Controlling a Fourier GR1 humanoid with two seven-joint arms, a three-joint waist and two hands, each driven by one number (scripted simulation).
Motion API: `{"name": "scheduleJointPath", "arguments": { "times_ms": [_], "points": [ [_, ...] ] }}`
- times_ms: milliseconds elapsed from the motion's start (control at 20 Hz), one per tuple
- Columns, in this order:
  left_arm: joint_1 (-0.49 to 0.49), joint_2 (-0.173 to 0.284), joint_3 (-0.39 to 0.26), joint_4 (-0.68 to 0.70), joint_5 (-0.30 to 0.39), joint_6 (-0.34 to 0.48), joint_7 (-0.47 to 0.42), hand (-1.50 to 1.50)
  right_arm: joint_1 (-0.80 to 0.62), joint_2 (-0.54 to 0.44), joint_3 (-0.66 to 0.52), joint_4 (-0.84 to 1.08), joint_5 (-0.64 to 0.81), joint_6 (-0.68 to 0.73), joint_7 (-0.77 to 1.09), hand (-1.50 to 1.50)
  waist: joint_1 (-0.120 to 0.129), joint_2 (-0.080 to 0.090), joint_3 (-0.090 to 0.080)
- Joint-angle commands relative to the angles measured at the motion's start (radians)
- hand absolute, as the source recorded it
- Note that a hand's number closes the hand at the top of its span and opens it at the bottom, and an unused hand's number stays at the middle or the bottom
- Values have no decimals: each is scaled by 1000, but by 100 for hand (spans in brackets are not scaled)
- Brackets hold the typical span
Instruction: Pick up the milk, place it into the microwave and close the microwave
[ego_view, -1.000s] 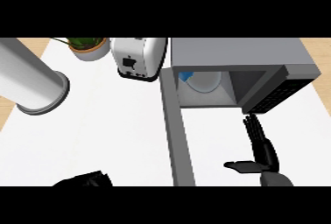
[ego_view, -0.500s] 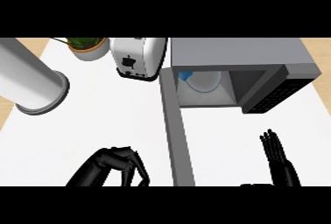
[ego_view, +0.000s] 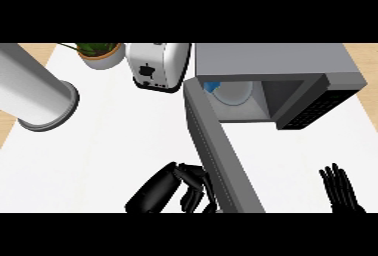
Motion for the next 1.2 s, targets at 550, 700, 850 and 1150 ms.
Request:
{"name": "scheduleJointPath", "arguments": {
  "times_ms": [550,700,850,1150],
  "points": [
    [-450,-11,-389,456,235,450,45,150,138,-66,87,-376,-162,181,48,-150,-73,8,0],
    [-525,-11,-390,535,313,510,28,150,113,-66,97,-413,-194,168,74,-150,-100,16,0],
    [-548,-11,-394,542,389,605,-25,150,136,-89,122,-464,-221,192,107,-150,-131,20,-2],
    [-627,-11,-310,608,516,667,-164,-150,117,-112,141,-559,-253,161,181,-150,-176,39,-6]
  ]
}}
